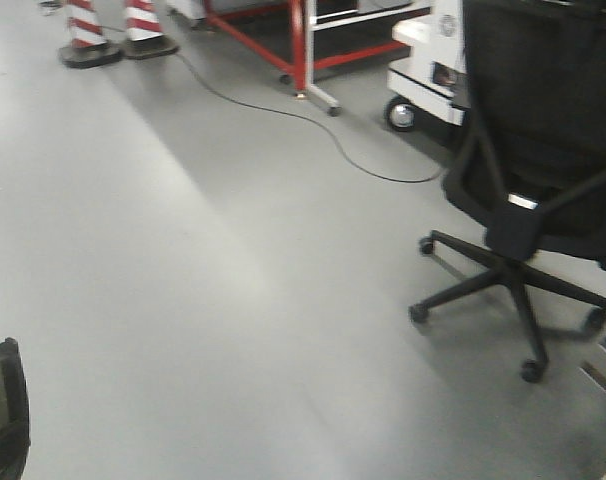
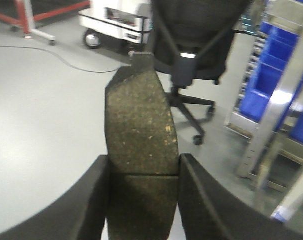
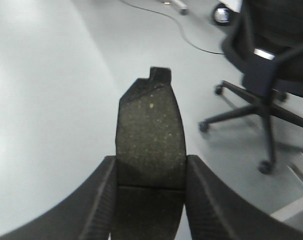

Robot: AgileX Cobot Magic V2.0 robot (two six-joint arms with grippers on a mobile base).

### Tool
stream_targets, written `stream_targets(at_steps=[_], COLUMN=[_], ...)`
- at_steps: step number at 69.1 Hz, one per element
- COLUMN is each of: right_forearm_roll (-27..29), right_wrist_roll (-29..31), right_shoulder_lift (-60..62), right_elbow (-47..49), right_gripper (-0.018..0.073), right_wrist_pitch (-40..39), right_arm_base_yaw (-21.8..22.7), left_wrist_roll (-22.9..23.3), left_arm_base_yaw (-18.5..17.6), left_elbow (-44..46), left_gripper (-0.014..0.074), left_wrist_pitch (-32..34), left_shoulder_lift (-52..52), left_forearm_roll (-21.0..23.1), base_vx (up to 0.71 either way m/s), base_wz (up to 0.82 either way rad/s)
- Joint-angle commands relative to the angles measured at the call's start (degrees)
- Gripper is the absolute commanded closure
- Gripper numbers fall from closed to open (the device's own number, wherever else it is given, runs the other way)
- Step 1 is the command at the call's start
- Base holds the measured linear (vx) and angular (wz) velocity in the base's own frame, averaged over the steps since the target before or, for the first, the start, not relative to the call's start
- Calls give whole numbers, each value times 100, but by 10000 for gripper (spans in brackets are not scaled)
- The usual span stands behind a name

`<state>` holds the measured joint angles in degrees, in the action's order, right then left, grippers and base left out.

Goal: Move and align brake pads A on conveyor
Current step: 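Drive along the yellow floor line toward the traffic cones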

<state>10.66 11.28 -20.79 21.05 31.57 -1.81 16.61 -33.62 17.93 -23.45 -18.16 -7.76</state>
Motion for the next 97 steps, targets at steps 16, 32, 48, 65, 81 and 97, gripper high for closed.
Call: stream_targets(at_steps=[16,32,48,65,81,97], right_forearm_roll=[36,36,36,36,36,36], right_wrist_roll=[39,39,39,39,39,39], right_shoulder_lift=[-24,-24,-24,-24,-24,-24], right_elbow=[172,172,172,172,172,172], right_gripper=[560,560,560,560,560,560], right_wrist_pitch=[-490,-490,-490,-490,-490,-490], right_arm_base_yaw=[15,15,15,15,15,15], left_wrist_roll=[7,7,7,7,7,7], left_arm_base_yaw=[-31,-31,-31,-31,-31,-31], left_elbow=[190,190,190,190,190,190], left_gripper=[467,467,467,467,467,467], left_wrist_pitch=[541,541,541,541,541,541], left_shoulder_lift=[-36,-36,-36,-36,-36,-36], left_forearm_roll=[-26,-26,-26,-26,-26,-26], base_vx=[9,14,16,19,24,34], base_wz=[49,53,55,43,33,23])
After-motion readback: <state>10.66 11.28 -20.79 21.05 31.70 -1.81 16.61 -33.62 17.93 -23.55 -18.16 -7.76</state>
